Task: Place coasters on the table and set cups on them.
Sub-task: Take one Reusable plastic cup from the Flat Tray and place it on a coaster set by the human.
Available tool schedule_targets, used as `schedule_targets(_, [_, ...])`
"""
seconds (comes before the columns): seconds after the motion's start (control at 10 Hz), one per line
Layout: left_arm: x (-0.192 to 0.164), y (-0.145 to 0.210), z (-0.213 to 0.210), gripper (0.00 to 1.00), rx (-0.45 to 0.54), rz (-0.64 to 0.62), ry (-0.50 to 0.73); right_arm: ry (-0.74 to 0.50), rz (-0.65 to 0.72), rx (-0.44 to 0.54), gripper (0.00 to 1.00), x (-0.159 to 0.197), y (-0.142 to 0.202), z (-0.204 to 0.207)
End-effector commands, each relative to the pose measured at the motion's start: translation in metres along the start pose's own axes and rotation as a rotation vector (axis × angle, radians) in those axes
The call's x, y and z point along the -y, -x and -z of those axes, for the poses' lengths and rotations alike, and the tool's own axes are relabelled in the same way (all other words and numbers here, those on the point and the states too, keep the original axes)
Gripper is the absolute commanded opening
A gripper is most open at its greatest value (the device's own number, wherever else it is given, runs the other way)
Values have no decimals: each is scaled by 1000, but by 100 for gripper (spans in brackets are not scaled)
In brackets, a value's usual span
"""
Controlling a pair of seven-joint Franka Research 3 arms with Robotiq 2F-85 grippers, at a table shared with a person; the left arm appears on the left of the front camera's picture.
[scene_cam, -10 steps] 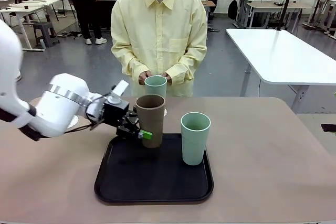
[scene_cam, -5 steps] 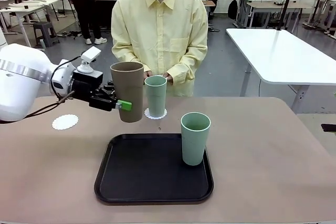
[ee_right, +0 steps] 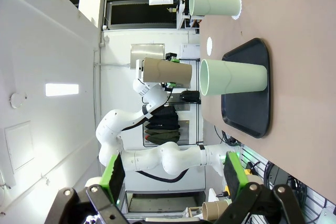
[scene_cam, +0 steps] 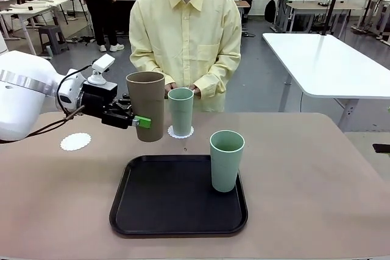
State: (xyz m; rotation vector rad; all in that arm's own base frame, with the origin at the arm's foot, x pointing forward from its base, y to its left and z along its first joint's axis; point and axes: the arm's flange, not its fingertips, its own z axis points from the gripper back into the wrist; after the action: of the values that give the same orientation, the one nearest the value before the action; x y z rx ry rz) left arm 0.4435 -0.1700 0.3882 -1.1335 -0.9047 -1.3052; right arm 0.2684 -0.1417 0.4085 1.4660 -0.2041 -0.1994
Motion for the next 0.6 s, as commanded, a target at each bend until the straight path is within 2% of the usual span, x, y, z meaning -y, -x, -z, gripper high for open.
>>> schedule_targets(0.0, [-28,18,-51,83,-38,72,-56,-13,-8,-1,100,-1,0,0])
schedule_targets(0.4, [-67,46,-174,83,52,61,-199,-13,-8,-1,100,-1,0,0])
schedule_targets(0.5, [-68,54,-197,83,77,56,-227,-13,-8,-1,100,-1,0,0])
